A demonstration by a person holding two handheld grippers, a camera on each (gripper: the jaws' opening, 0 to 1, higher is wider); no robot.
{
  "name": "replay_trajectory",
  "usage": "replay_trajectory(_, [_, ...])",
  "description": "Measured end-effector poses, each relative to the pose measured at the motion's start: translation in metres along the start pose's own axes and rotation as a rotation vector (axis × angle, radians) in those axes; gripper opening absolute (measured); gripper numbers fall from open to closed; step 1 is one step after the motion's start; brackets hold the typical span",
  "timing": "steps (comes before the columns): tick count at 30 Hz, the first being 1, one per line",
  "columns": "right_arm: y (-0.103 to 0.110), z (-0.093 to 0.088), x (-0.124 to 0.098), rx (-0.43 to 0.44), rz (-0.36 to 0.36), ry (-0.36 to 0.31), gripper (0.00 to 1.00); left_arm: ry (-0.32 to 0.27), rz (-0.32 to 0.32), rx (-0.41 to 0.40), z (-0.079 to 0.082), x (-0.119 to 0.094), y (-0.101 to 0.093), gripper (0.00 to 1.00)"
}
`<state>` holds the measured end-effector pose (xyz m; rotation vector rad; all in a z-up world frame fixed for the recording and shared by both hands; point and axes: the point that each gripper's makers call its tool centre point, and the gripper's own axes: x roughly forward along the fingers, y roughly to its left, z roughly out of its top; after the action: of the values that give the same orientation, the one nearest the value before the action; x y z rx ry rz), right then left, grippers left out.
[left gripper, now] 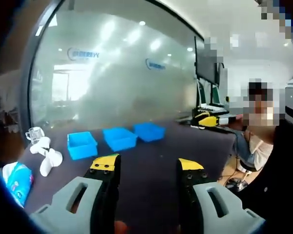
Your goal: Sort the screws, nuts, and washers into the corresponding bins
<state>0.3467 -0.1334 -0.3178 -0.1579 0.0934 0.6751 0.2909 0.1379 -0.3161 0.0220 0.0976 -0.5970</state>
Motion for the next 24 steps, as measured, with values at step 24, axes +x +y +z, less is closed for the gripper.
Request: replay_trajectory(24, [0.01, -0.031, -0.032, 0.008, 0.145, 0.19, 0.34, 0.069, -0.087, 0.012, -0.017, 0.001, -0.015, 0.45])
